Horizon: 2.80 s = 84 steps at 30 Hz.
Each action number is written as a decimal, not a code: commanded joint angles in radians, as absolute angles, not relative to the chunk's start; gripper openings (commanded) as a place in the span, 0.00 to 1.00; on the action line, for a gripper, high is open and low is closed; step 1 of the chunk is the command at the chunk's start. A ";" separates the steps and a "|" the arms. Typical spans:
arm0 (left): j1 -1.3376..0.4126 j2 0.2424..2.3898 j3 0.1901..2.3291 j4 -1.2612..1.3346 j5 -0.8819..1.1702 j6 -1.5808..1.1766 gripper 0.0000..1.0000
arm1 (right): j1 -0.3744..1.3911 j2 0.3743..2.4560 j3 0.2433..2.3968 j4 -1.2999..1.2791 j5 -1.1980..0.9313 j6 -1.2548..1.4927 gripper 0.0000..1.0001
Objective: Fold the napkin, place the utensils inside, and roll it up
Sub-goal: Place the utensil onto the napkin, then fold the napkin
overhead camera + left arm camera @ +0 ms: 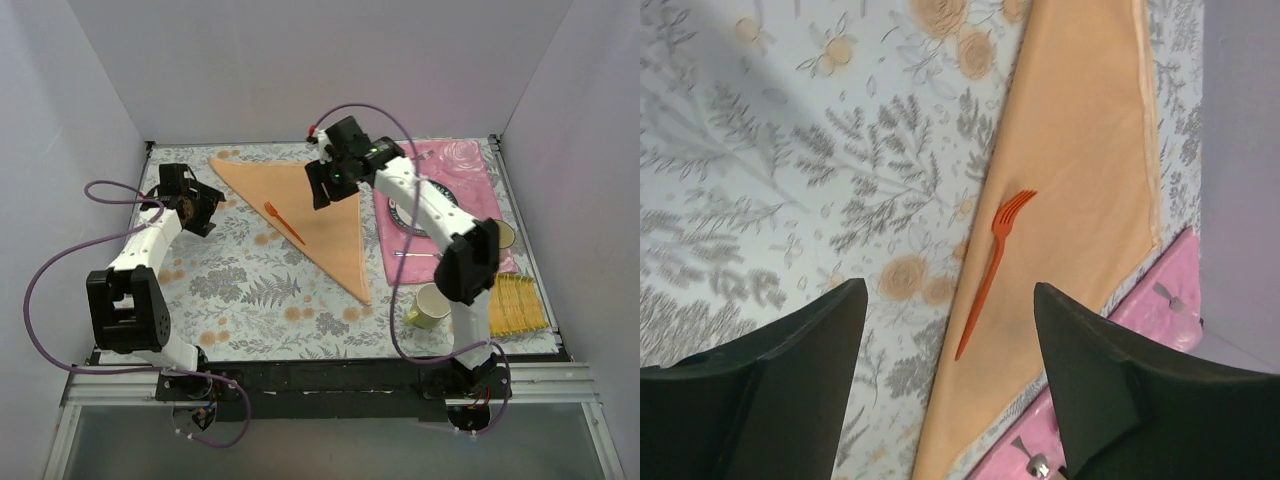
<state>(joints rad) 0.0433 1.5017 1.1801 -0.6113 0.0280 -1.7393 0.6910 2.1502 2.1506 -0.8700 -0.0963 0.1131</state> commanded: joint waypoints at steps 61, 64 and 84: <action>-0.133 1.853 1.327 0.190 0.201 -1.615 0.01 | 0.538 1.565 1.683 -0.957 -0.334 0.129 0.58; -0.191 1.809 1.302 0.106 0.178 -1.608 0.02 | 0.535 1.545 1.643 -0.943 -0.354 0.129 0.58; -0.425 1.750 1.115 0.055 0.209 -1.687 0.01 | 0.520 1.457 1.499 -0.870 -0.385 0.155 0.58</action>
<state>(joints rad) -0.4103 1.7859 1.1206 0.0631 0.1989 -1.6630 0.5301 1.5127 1.5253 -0.9081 -0.3706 0.1463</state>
